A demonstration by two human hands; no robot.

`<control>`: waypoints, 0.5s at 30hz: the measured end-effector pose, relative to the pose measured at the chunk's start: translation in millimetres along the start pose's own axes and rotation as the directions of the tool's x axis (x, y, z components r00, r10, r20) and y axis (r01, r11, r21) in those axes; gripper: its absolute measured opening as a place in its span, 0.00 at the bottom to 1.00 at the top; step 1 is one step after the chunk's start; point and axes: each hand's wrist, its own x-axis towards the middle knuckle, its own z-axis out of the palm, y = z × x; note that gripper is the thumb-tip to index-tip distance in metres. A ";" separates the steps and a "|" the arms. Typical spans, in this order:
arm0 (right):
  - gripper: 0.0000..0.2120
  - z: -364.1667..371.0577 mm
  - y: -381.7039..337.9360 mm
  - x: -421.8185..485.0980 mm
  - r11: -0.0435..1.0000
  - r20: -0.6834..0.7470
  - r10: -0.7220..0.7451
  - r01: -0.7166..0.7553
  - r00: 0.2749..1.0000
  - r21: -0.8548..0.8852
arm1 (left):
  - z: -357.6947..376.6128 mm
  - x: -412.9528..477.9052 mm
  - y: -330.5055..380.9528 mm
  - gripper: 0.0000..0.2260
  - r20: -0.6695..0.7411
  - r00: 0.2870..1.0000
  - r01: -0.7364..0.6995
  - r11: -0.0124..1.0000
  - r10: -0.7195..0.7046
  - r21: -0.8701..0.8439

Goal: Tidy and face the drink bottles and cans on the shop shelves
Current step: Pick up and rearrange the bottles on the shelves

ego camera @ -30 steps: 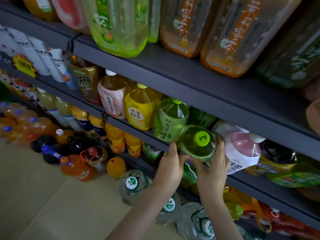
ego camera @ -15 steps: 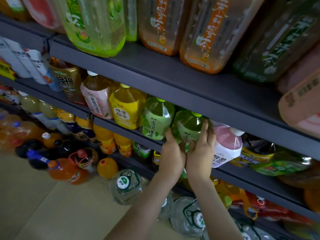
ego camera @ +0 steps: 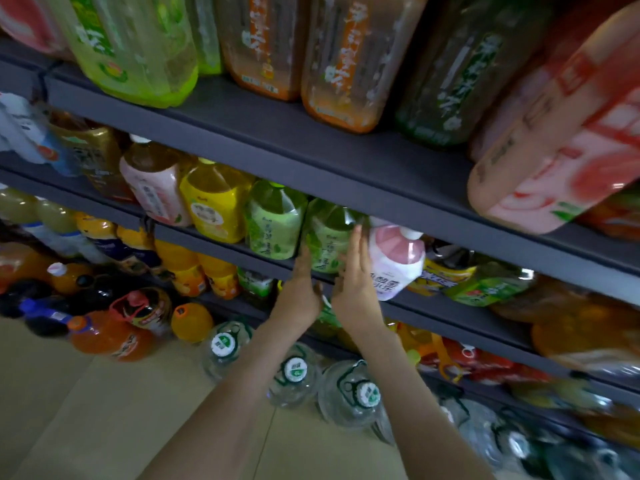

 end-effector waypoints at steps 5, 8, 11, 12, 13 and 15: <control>0.28 -33.3 0.7 -62.7 0.976 -0.012 0.169 -0.166 0.985 0.141 | 19.1 -49.0 22.2 0.24 0.028 0.997 0.069 0.997 -0.070 0.020; 0.19 -58.8 5.8 -112.8 0.921 0.006 0.359 -0.355 0.933 0.162 | 41.3 -93.6 42.6 0.16 0.179 0.982 0.045 0.998 -0.054 0.050; 0.15 -94.4 4.1 -158.6 0.849 0.042 0.508 -0.508 0.861 0.146 | 65.8 -137.5 71.2 0.15 0.293 0.956 -0.011 0.997 -0.011 0.073; 0.14 -108.6 3.4 -172.3 0.831 0.039 0.538 -0.538 0.842 0.142 | 73.0 -151.0 83.1 0.15 0.329 0.944 -0.033 0.995 0.002 0.090; 0.14 -123.3 3.9 -185.4 0.809 0.030 0.570 -0.568 0.821 0.154 | 80.8 -163.9 95.0 0.15 0.357 0.934 -0.059 0.991 0.013 0.118; 0.13 -154.3 7.0 -210.2 0.758 0.016 0.632 -0.622 0.775 0.196 | 97.4 -189.3 120.8 0.15 0.400 0.915 -0.100 0.989 0.050 0.106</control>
